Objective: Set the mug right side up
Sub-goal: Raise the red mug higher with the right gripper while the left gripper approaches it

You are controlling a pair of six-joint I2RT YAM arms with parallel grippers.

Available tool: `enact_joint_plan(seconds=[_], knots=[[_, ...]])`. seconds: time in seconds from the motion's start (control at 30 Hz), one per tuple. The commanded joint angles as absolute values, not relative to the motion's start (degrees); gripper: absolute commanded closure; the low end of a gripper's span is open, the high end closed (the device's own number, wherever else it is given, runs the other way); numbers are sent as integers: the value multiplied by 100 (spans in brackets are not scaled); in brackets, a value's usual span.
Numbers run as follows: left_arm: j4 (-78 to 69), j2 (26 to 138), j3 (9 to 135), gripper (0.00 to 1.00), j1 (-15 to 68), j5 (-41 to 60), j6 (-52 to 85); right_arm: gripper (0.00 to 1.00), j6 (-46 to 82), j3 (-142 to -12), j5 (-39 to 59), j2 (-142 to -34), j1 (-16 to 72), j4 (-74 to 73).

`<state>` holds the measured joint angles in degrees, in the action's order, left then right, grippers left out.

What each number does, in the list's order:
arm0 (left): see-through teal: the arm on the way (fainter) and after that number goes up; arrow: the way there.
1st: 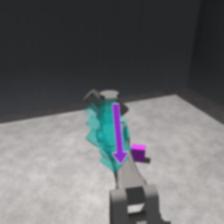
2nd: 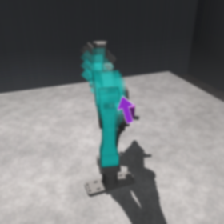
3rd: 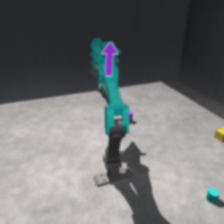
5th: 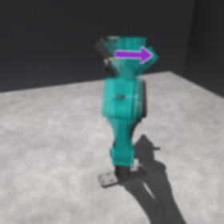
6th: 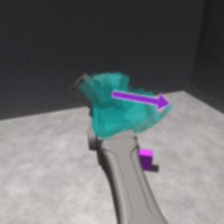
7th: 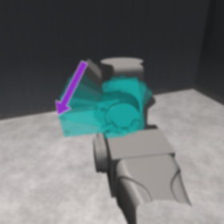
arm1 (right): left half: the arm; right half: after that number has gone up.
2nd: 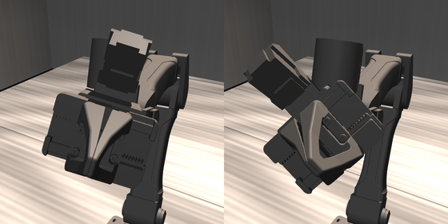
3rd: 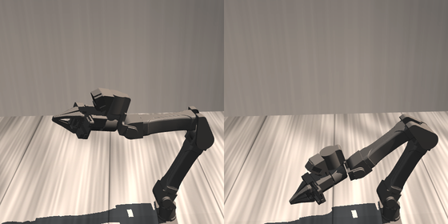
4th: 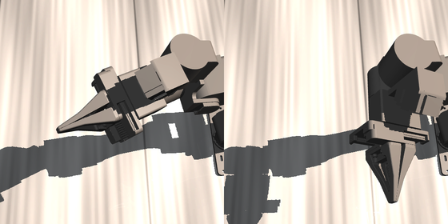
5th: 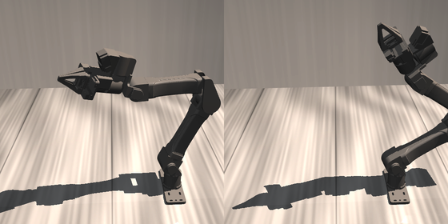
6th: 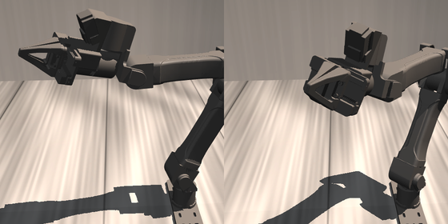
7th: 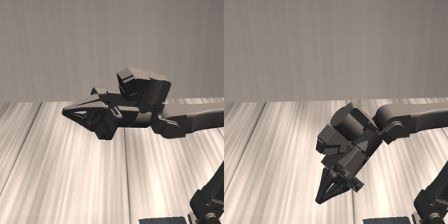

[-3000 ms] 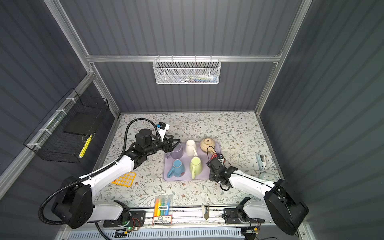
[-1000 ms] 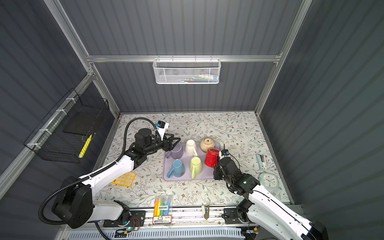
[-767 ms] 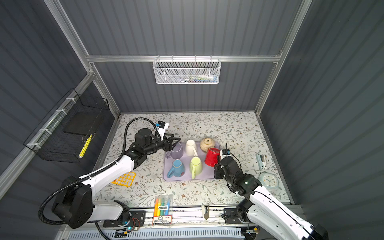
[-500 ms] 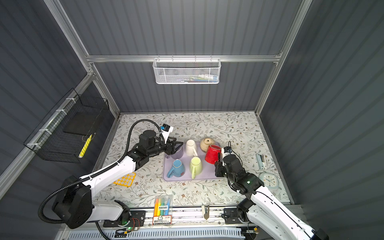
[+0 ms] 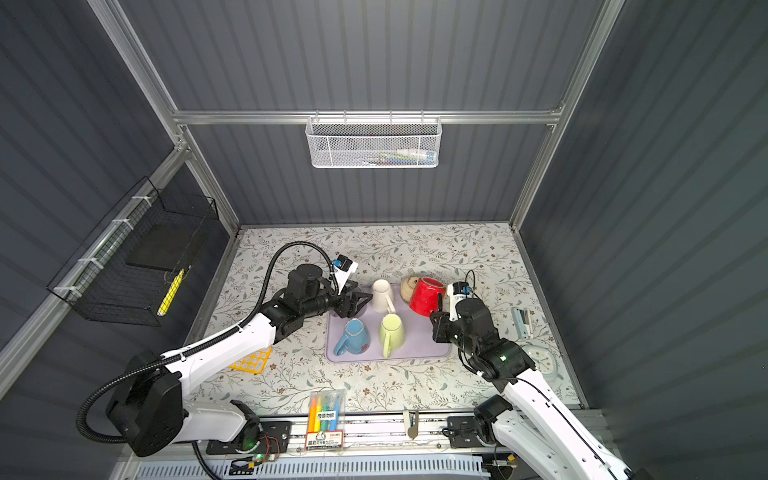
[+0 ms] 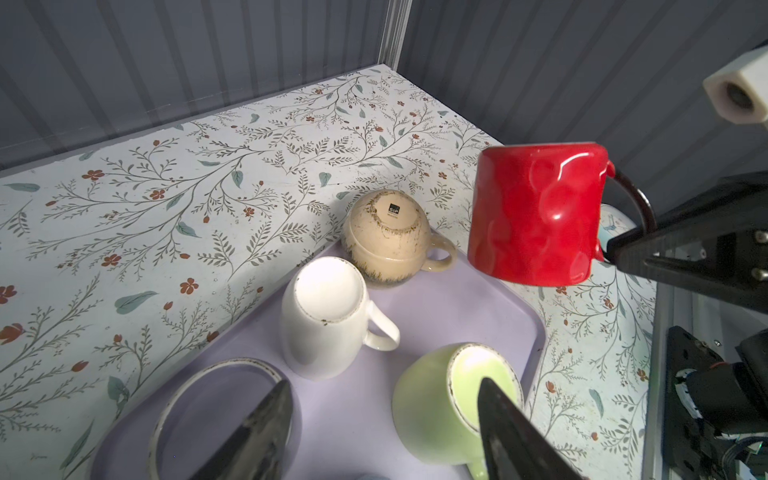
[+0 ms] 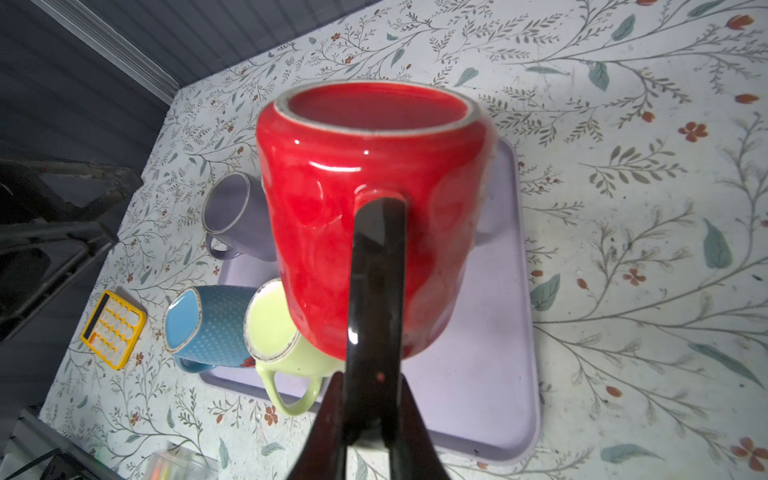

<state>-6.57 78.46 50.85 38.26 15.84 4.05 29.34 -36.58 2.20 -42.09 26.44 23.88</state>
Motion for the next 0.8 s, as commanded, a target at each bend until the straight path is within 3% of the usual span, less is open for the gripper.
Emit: enact_joint_plan(seconds=[0.0,0.77], knots=[[-959,7939,5098,28,3956,1595,288,100,2788,-4039,589,-4268,2491,1721],[-2157,8860,5449,24,4473,1336,154,100,3179,-4197,2164,-4421,1804,879]])
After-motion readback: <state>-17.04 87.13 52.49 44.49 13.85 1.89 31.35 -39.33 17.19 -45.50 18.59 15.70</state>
